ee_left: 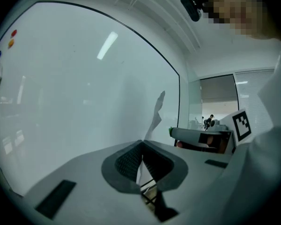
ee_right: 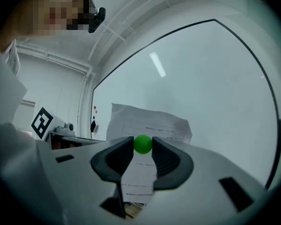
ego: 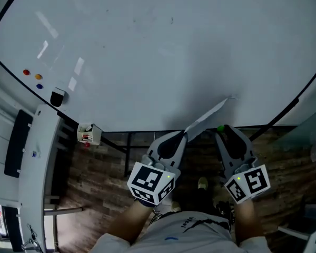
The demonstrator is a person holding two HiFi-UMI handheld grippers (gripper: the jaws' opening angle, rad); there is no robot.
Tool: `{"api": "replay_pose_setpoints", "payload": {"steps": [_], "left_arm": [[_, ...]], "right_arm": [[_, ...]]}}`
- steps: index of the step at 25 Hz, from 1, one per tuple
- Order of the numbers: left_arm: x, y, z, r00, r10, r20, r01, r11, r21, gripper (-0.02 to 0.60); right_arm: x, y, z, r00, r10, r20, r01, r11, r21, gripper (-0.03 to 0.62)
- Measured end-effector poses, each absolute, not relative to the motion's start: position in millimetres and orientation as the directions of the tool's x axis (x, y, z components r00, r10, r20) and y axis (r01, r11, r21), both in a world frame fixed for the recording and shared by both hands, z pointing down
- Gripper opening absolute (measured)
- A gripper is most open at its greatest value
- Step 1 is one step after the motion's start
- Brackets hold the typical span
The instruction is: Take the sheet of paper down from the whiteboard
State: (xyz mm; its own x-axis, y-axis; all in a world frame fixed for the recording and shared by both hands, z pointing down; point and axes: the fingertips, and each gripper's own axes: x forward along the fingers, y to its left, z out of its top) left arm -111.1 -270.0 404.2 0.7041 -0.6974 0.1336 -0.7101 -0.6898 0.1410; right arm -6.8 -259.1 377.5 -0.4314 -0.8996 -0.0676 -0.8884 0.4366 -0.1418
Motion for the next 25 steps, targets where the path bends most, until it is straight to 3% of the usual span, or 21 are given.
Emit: {"api": "replay_pose_setpoints", "payload": {"steps": [11,25], "left_arm": [[-169.1,-219.2,409.4,0.723,-0.679,0.131,-0.689,-0.695,0.206,0.017],[-184.0,-206.4,390.1,0.712,-0.696,0.093,-0.698,-0.687,0.202,0.017]], "right_arm": [[-65.6,-200.8,379.7,-0.402,-0.915,-0.032,-0.909,0.403,-0.111,0.130],[-80.9,-187.5,364.2,-0.423,-0.905,-0.042,-0.901,0.425,-0.090,0.130]]}}
